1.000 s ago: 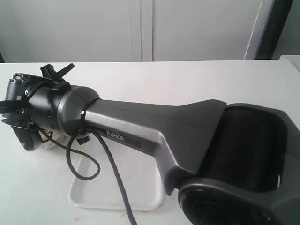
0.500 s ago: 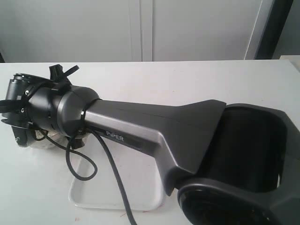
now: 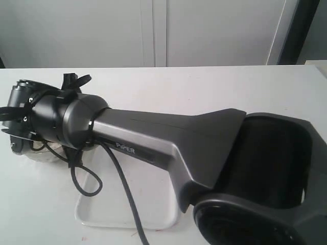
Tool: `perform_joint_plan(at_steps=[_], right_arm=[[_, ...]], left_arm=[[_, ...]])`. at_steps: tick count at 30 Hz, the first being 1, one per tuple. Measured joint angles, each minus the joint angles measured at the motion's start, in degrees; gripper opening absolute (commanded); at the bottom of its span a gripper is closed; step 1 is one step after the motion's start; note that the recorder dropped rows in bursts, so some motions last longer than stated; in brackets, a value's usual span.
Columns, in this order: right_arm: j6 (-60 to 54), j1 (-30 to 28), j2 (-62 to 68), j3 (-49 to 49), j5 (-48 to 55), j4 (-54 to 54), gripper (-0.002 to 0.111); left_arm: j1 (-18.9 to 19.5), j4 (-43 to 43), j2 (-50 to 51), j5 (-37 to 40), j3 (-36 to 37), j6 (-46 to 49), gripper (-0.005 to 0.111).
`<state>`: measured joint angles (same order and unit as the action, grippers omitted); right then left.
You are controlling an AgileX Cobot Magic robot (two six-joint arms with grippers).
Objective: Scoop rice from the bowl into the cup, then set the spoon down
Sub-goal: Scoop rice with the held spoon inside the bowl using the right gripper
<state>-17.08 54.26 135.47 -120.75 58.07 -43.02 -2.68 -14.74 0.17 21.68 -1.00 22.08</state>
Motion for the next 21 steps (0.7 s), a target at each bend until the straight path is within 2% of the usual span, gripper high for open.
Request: perform_joint_plan(at_steps=[10, 21], right_arm=[[4.1, -2.8, 0.0, 0.0, 1.1, 6.4, 0.000], [4.4, -2.9, 0.0, 0.0, 1.1, 10.1, 0.000]], left_arm=[[0.0, 0.0, 0.0, 0.0, 0.0, 0.0, 0.014], [0.0, 0.0, 0.0, 0.0, 0.0, 0.0, 0.014]])
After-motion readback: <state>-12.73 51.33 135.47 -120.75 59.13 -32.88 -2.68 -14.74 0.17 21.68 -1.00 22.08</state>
